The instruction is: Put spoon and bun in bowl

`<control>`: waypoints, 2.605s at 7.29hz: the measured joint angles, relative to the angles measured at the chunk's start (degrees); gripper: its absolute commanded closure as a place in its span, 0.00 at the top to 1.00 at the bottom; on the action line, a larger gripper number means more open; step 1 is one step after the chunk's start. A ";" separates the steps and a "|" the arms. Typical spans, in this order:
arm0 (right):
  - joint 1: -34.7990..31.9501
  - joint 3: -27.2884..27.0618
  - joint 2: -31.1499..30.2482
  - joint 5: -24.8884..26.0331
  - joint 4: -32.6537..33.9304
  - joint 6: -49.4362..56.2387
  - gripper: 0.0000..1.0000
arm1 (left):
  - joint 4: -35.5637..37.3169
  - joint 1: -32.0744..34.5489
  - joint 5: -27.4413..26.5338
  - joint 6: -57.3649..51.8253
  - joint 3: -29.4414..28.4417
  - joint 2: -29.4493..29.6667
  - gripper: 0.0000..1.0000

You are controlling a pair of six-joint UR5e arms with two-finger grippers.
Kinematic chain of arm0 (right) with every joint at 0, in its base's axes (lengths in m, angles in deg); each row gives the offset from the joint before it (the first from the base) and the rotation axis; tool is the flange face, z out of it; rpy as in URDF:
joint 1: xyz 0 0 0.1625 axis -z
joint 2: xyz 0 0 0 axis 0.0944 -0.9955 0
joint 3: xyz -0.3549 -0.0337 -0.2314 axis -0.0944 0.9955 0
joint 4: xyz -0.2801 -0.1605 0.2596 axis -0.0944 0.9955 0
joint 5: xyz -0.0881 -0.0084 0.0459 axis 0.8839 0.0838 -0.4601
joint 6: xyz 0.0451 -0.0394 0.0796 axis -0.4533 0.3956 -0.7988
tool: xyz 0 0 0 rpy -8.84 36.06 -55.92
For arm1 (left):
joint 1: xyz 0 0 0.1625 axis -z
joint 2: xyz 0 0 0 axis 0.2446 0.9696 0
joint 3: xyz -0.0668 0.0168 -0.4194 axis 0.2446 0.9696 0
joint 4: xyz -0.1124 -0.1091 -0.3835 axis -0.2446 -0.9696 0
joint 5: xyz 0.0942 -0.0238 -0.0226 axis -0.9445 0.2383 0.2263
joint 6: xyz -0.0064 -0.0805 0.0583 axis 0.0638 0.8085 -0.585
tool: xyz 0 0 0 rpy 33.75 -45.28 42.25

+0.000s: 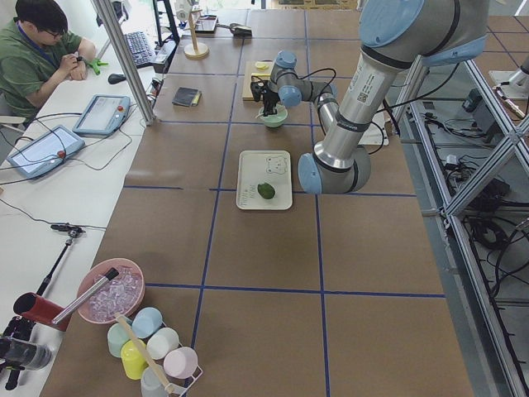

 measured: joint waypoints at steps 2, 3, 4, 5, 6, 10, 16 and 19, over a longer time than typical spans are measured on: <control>-0.02 -0.06 -0.05 0.00 0.00 -0.03 1.00 | 0.28 -1.27 -2.26 1.64 -1.44 0.82 0.74; 0.00 -0.08 -0.07 0.00 0.00 -0.03 1.00 | 0.34 -1.39 -2.49 0.78 -1.42 0.76 1.00; 0.03 -0.08 -0.07 -0.02 0.00 -0.03 1.00 | 0.41 -1.38 -2.56 -1.00 -1.18 0.55 1.00; 0.05 -0.08 -0.07 -0.06 0.00 -0.03 1.00 | 0.85 -1.22 -2.52 -4.76 -0.03 0.00 1.00; 0.06 -0.19 -0.03 -0.07 -0.02 0.01 1.00 | 1.86 -0.62 -2.14 -11.11 2.95 -1.44 1.00; 4.53 -3.03 0.47 -0.01 -0.22 0.00 1.00 | 4.66 17.36 12.93 -56.76 15.43 -15.17 1.00; 14.89 -9.29 6.85 0.89 0.07 -16.08 1.00 | 5.08 57.99 36.49 -103.56 6.89 -36.32 1.00; 26.73 -15.31 10.70 8.26 0.32 -30.11 1.00 | 5.54 63.74 40.99 -104.42 1.67 -40.83 1.00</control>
